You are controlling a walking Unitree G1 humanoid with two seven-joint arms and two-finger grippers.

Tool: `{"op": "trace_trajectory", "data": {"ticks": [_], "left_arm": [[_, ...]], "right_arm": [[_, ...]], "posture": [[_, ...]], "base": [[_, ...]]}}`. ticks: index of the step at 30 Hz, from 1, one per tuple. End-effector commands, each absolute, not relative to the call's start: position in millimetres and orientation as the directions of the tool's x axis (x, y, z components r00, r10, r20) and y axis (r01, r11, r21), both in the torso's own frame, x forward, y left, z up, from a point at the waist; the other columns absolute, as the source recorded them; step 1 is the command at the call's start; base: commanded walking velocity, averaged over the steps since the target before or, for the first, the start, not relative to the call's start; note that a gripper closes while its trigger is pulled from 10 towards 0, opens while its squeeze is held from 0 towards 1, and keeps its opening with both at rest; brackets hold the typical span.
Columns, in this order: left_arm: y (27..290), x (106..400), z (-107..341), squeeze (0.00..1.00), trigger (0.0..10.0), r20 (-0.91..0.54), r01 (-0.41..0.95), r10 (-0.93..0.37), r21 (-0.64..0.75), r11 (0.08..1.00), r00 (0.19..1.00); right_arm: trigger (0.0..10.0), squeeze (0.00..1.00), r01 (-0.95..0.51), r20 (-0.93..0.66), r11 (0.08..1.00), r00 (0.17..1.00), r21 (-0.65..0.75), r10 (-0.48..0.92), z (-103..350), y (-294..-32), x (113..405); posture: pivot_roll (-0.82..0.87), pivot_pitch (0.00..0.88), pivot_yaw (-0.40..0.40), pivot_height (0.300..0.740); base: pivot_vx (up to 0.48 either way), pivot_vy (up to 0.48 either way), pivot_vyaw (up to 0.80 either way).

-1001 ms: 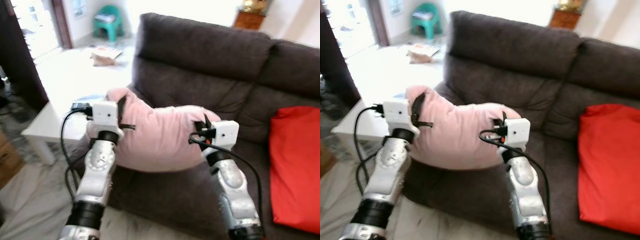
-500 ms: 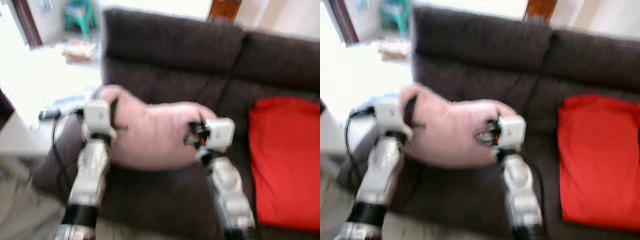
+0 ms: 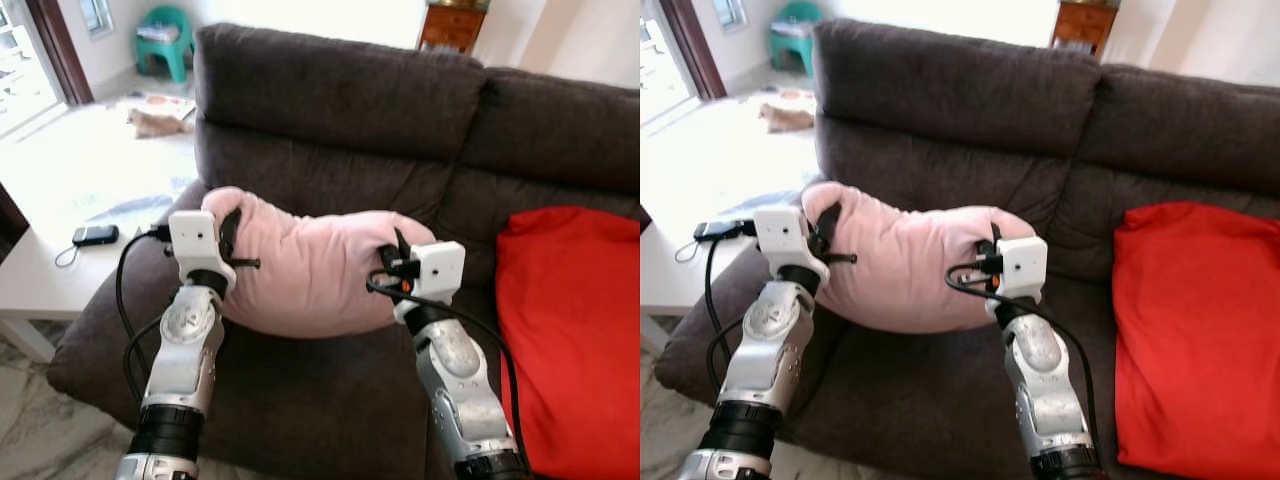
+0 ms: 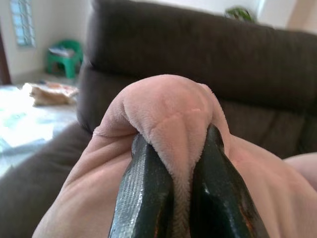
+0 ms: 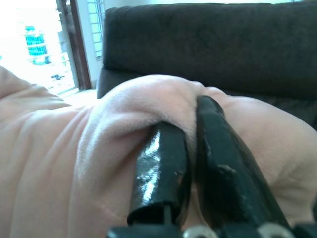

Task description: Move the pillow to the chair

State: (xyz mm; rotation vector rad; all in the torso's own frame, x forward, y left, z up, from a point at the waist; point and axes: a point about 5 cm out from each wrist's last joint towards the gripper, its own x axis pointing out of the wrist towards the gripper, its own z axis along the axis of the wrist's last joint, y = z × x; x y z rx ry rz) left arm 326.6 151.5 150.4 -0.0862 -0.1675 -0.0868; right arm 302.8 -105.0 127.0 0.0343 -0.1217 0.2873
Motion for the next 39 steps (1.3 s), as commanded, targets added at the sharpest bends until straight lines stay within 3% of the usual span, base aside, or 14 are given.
{"op": "trace_trajectory", "data": {"ticks": [1, 4, 10, 25, 27, 28, 39], "left_arm": [[136.2, 327.1, 152.0, 0.00, 10.0, 0.168, 0.183, -0.168, -0.082, 0.980, 0.971], [137.5, 323.8, 135.1, 0.00, 10.0, 0.076, 0.246, -0.241, -0.065, 0.967, 0.967], [135.4, 322.2, 133.3, 0.00, 10.0, 0.060, 0.273, -0.269, -0.071, 0.959, 0.961], [149.3, 322.0, 145.0, 0.00, 10.0, 0.113, 0.210, -0.198, -0.102, 0.972, 0.974], [149.6, 321.7, 144.5, 0.00, 10.0, 0.111, 0.208, -0.196, -0.104, 0.973, 0.974], [149.6, 321.6, 144.4, 0.00, 10.0, 0.110, 0.208, -0.196, -0.105, 0.973, 0.974], [152.6, 322.2, 137.6, 0.00, 10.0, 0.091, 0.140, -0.128, -0.148, 0.979, 0.988]], "right_arm": [[10.0, 0.00, -0.349, 0.186, 0.937, 0.920, -0.018, 0.346, 143.3, -91.8, 306.0], [10.0, 0.00, -0.348, 0.151, 0.936, 0.924, -0.042, 0.351, 140.3, -89.2, 313.5], [10.0, 0.00, -0.380, 0.156, 0.923, 0.910, -0.059, 0.384, 144.9, -80.7, 323.1], [10.0, 0.00, -0.477, 0.149, 0.877, 0.865, -0.049, 0.479, 149.1, -50.9, 334.1], [10.0, 0.81, -0.476, 0.147, 0.878, 0.866, -0.050, 0.477, 148.2, -50.7, 334.7], [10.0, 1.00, -0.474, 0.145, 0.879, 0.867, -0.050, 0.476, 147.6, -51.0, 334.8], [10.0, 1.00, -0.440, 0.128, 0.897, 0.887, -0.050, 0.443, 140.6, -57.8, 336.1]], "posture": [[0.00, 0.000, -0.071, 0.740], [0.00, 0.000, -0.075, 0.740], [0.00, 0.000, -0.077, 0.740], [0.02, 0.000, -0.101, 0.740], [0.03, 0.000, -0.103, 0.740], [0.03, 0.000, -0.102, 0.740], [0.02, 0.000, -0.100, 0.740]], "base": [[0.000, 0.000, 0.00], [0.000, 0.000, 0.00], [0.000, 0.000, 0.00], [0.000, 0.000, 0.00], [0.000, 0.000, 0.00], [0.000, 0.000, 0.00], [0.000, 0.000, 0.00]]}}
